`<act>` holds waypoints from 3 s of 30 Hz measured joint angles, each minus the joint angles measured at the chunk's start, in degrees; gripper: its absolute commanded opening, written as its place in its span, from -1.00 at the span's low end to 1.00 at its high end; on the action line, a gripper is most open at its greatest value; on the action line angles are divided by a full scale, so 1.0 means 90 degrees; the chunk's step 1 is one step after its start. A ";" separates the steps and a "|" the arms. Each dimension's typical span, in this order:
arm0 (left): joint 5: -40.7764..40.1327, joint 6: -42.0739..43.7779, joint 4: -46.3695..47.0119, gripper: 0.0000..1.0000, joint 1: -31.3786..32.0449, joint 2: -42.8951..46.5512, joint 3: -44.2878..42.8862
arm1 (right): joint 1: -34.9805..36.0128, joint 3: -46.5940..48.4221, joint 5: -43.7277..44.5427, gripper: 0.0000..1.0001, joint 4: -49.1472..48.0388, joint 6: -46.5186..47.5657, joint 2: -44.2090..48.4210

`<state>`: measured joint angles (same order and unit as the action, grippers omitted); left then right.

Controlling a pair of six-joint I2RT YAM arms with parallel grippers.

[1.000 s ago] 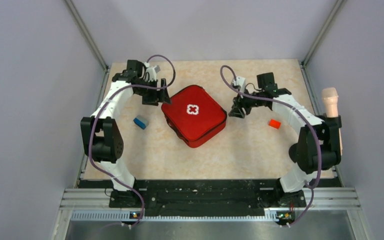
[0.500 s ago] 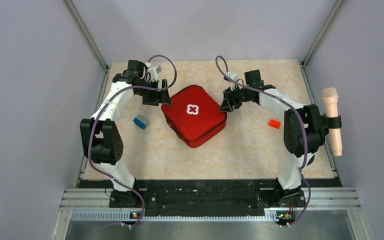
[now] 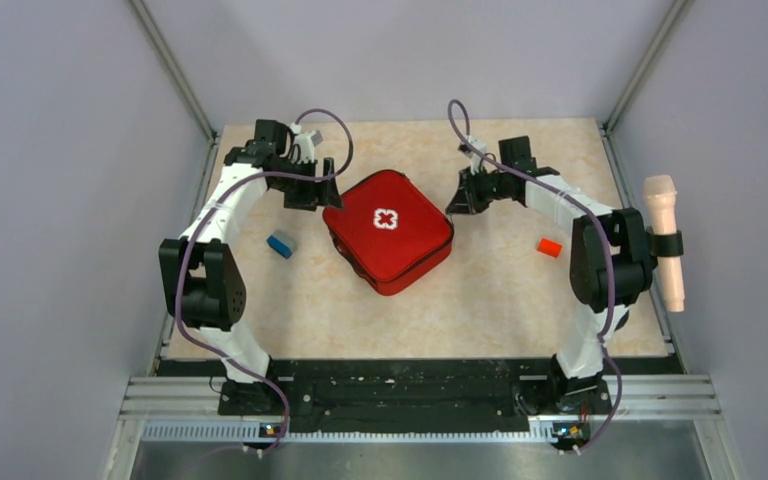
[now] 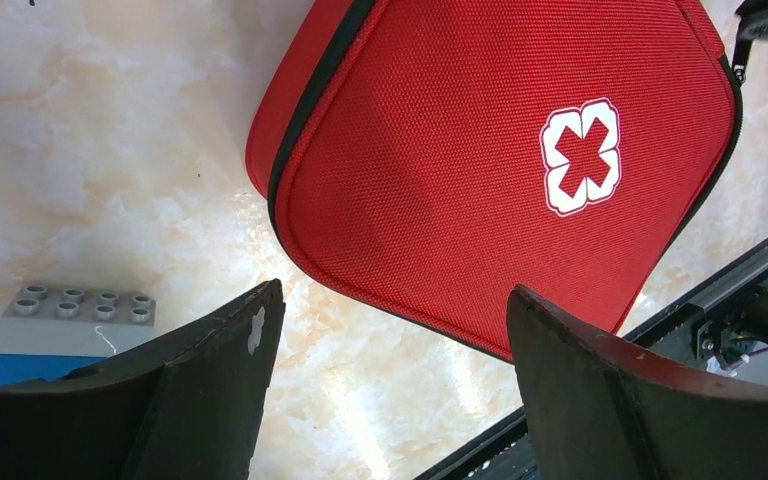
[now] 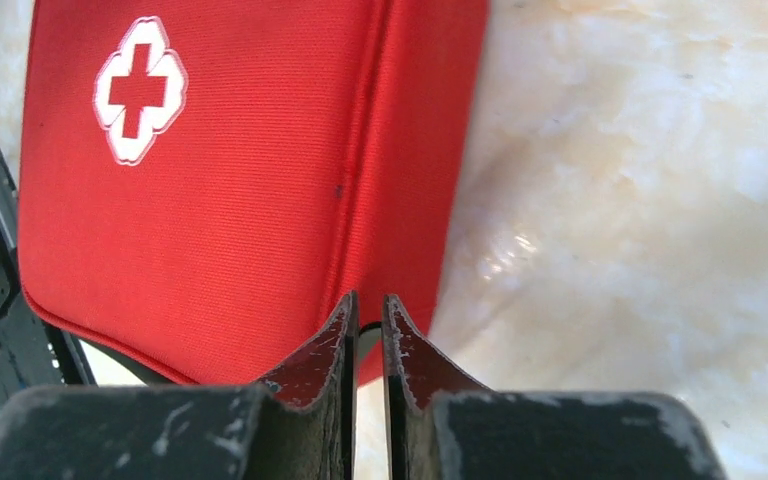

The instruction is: Organize the medicine kit

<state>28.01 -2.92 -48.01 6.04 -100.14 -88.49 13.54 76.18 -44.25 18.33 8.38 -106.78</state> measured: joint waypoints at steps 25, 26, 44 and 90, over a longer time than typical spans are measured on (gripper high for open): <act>-0.0260 0.0236 -0.0092 0.98 0.0000 0.0000 -0.0238 | -0.0760 0.0449 -0.0942 0.04 0.2667 0.5673 0.0444; -0.0270 0.0265 -0.0121 0.97 0.0000 0.0002 -0.0342 | -0.0748 0.0823 -0.1005 0.01 0.3019 0.6144 0.0206; 0.0529 0.0466 -0.0527 0.76 0.0000 0.0461 -0.0702 | -0.0005 0.3599 -0.1120 -0.17 0.7227 0.9891 -0.2684; 0.1583 -0.1163 0.1086 -0.13 -0.0010 -0.2169 -0.0954 | 0.0690 -0.1071 0.3667 -1.00 -0.1496 0.2980 0.0595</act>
<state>42.26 -13.39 -38.24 5.96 -119.66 -97.08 19.75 66.54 -11.25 4.86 35.20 -101.43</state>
